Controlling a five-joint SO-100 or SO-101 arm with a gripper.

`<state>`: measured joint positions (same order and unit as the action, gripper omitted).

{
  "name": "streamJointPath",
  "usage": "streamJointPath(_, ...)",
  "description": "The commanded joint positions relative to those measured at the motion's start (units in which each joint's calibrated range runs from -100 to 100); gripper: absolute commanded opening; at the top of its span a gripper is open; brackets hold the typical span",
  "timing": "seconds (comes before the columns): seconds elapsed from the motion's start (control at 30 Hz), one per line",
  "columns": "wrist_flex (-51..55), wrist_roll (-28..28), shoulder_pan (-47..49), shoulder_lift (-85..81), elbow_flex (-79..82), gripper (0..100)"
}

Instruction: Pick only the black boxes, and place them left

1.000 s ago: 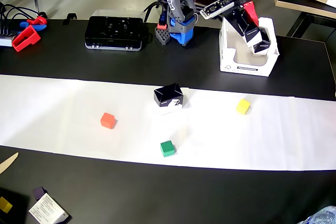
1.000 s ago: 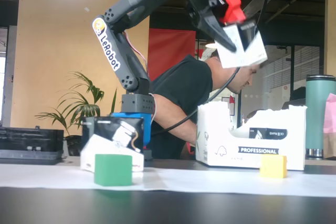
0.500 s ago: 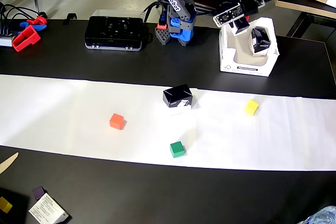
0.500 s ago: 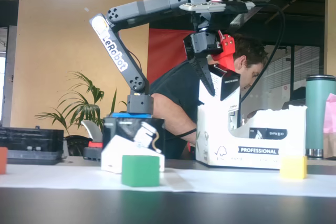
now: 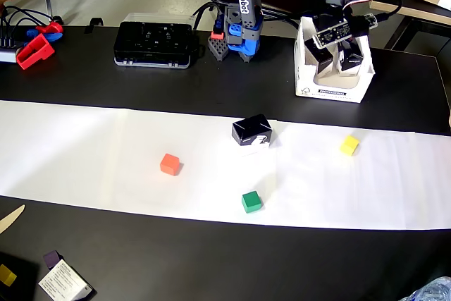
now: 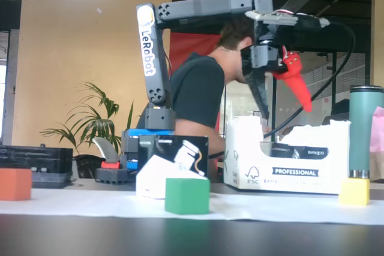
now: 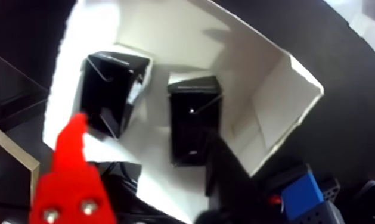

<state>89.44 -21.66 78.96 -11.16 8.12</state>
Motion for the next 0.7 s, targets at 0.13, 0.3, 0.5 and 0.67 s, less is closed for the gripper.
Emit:
streamJointPath(0.13, 4.0, -6.7, -3.3, -4.2, -12.6, 41)
streamJointPath(0.3, 4.0, -8.1, -13.3, -8.1, -12.7, 52)
streamJointPath(0.5, 4.0, -7.4, -29.1, -9.0, -13.1, 53)
streamJointPath(0.67, 4.0, -4.3, -41.4, -8.7, -13.1, 53)
